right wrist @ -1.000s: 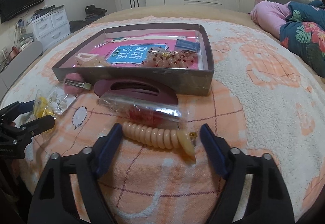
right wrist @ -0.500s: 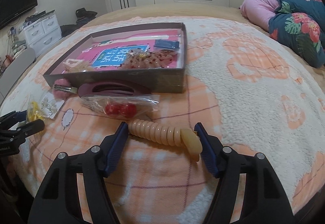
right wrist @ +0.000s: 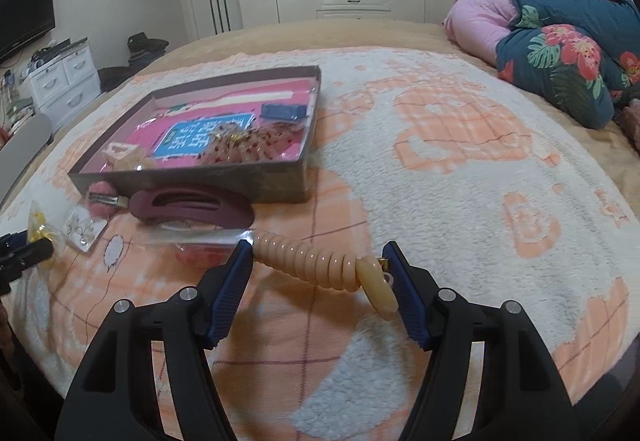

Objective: Organize jewelry
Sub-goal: 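Grasp the bag of yellow bangles with the left tool while the right tool grasps the coiled hair tie, then place the yellow bangle bag in the tray with the left tool while the right tool places the hair tie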

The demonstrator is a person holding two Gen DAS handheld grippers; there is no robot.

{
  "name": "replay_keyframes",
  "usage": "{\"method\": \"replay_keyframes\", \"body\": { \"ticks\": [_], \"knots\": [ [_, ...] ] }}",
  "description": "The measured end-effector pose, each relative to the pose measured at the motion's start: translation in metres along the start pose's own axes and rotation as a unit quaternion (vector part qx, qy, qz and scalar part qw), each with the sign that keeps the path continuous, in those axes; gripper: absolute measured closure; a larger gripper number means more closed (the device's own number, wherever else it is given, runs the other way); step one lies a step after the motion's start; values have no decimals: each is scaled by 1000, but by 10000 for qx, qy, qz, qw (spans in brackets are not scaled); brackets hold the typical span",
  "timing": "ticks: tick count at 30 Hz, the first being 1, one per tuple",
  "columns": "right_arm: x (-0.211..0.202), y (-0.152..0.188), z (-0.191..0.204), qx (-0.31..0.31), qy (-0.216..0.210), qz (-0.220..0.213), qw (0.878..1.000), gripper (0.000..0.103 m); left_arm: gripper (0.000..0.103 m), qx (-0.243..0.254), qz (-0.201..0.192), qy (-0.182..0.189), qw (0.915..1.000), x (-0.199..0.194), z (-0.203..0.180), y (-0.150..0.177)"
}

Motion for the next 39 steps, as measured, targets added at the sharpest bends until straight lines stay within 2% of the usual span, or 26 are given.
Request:
{"method": "replay_keyframes", "body": {
  "ticks": [14, 27, 39],
  "knots": [
    [-14, -22, 22, -266, -314, -331, 9986, 38, 33, -391, -475, -113, 9980, -14, 27, -29],
    [-7, -50, 61, -683, -648, -531, 9941, 38, 33, -290, -753, -51, 9967, 0, 23, -70],
    [9, -76, 85, -964, -815, -720, 9894, 38, 33, -113, -780, 25, 9969, 26, 13, -104]
  ]
}}
Point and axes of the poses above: each gripper's, at about its wrist camera, not at the fingertips, and x roughly the way its jaws point, z to its left, y to its underside, the point moved 1 cm from there along x, roughly the way its jaws point, and after that the axes turned 8 degrees about x, right-handed, at the moved point
